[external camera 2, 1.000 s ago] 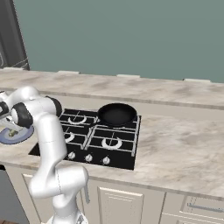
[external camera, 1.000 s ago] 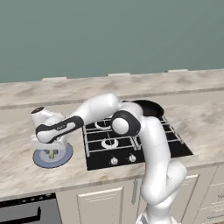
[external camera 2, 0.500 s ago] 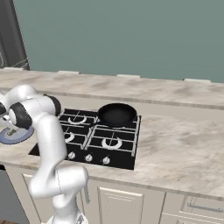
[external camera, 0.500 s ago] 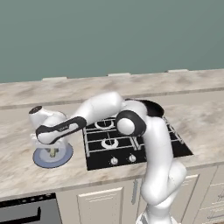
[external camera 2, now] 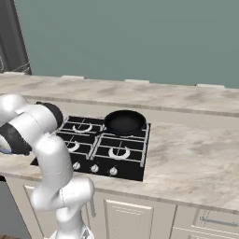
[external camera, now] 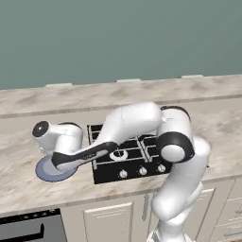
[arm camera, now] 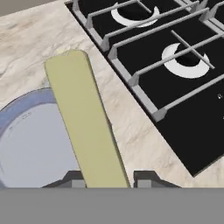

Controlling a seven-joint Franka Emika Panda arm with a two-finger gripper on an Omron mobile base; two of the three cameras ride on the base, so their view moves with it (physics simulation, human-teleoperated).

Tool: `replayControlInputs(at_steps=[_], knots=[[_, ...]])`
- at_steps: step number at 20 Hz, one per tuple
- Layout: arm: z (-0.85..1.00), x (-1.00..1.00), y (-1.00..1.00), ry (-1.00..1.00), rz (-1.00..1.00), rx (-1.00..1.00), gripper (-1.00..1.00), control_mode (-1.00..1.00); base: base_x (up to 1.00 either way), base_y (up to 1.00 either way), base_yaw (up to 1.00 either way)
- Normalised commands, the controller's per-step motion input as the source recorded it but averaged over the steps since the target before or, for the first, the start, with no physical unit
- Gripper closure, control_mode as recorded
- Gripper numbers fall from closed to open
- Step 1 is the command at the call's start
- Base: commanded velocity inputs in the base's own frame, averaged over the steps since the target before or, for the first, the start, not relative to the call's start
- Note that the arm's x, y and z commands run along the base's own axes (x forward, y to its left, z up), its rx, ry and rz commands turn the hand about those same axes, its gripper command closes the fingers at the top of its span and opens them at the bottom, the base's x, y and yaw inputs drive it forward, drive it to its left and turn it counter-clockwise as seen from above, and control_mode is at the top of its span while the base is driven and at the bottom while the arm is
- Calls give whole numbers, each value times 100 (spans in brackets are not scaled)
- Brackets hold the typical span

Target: Pick up the butter stick and place it in the pan. Then turn on the burner for the pan.

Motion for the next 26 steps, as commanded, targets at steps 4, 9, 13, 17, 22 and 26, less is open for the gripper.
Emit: replayControlInputs(at_steps=[4, 9, 13, 17, 22, 26], knots=[[98, -27, -67, -32, -4, 1, 100, -100, 0, 0, 0], [100, -10, -75, -18, 0, 10, 100, -100, 0, 0, 0], [100, 0, -79, -2, -2, 17, 100, -100, 0, 0, 0], [83, 0, -88, 0, -3, 21, 100, -100, 0, 0, 0], [49, -4, -99, 1, -3, 25, 100, -100, 0, 0, 0], [32, -9, -100, 6, -5, 29, 100, -100, 0, 0, 0]])
